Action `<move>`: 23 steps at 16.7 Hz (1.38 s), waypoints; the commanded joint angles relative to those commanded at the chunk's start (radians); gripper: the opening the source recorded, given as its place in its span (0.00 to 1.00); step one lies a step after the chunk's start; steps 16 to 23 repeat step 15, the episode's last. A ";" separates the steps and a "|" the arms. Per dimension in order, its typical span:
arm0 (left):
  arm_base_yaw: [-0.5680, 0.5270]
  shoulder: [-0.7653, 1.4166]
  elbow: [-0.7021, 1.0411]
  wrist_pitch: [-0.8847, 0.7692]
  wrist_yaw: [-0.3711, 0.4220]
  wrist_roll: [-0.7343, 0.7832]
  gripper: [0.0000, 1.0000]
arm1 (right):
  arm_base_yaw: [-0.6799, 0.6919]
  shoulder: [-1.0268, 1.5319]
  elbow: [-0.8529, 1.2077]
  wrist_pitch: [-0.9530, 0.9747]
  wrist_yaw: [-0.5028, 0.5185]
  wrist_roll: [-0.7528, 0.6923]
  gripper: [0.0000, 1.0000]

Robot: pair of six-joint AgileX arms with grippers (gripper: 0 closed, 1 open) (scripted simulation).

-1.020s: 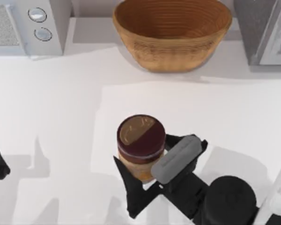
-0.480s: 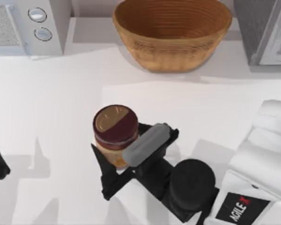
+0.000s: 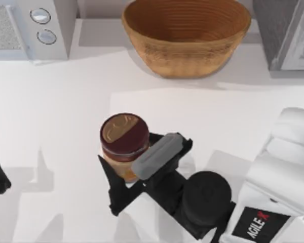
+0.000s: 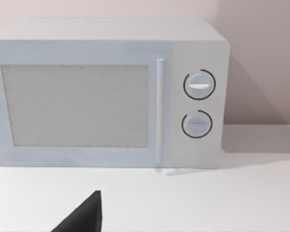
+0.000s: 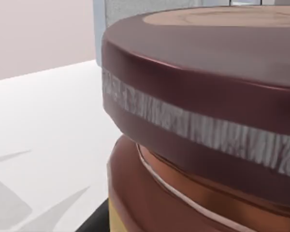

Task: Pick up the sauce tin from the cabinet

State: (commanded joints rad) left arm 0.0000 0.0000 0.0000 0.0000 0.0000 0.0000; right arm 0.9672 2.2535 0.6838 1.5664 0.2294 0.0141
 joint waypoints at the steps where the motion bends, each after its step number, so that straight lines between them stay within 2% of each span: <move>1: 0.000 0.000 0.000 0.000 0.000 0.000 1.00 | 0.000 0.000 0.000 0.000 0.000 0.000 0.38; 9: 0.000 0.000 0.000 0.000 0.000 0.000 1.00 | 0.000 0.000 0.000 0.000 0.000 0.000 0.98; 23: 0.000 0.000 0.000 0.000 0.000 0.000 1.00 | 0.000 0.000 0.000 0.000 0.000 0.000 1.00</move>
